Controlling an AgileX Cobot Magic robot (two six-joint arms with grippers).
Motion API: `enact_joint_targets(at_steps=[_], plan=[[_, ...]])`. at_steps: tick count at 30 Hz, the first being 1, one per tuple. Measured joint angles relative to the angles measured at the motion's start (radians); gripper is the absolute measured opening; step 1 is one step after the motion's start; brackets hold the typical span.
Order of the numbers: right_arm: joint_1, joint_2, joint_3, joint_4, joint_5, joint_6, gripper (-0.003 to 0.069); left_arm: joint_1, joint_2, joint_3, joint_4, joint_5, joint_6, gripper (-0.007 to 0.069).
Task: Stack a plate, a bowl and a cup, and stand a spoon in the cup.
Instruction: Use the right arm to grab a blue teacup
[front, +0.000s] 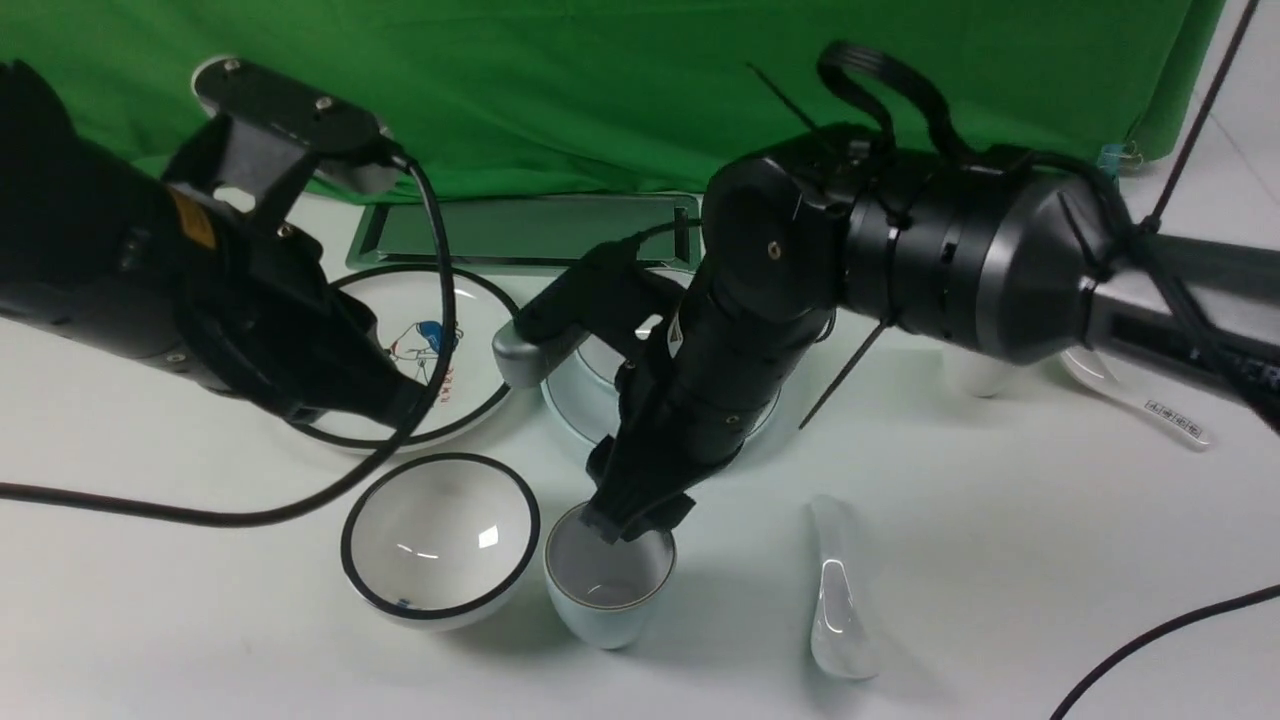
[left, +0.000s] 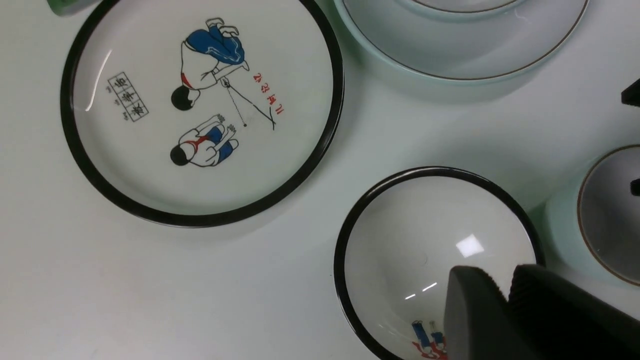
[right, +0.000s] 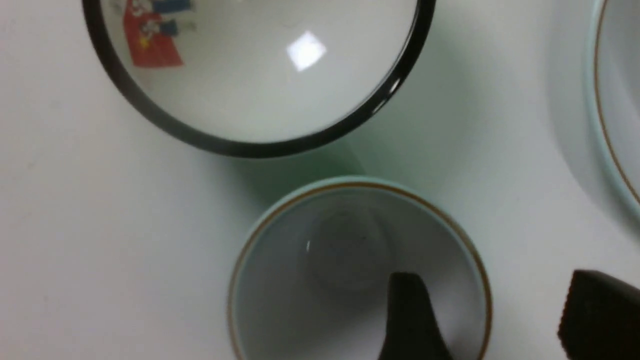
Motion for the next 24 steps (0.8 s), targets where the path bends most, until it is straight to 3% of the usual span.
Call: enact_joint_targets(at_steps=[5, 9, 11, 17, 24], plan=[[0.003, 0.036, 0.0, 0.001, 0.0, 0.0, 0.0395, 0.0, 0.0, 0.0, 0.0, 0.0, 0.0, 0.0059], [0.007, 0.043, -0.007, -0.001, 0.013, -0.003, 0.0136, 0.0, 0.0, 0.0, 0.0, 0.0, 0.0, 0.0062], [0.006, 0.043, -0.025, -0.006, 0.033, -0.006, 0.0078, 0.0, 0.0, 0.0, 0.0, 0.0, 0.0, 0.0063], [-0.059, 0.032, -0.262, -0.029, 0.17, -0.043, 0.0074, 0.0, 0.0, 0.0, 0.0, 0.0, 0.0, 0.0063], [-0.185, 0.046, -0.421, -0.04, 0.084, -0.013, 0.0074, 0.0, 0.0, 0.0, 0.0, 0.0, 0.0, 0.0063]])
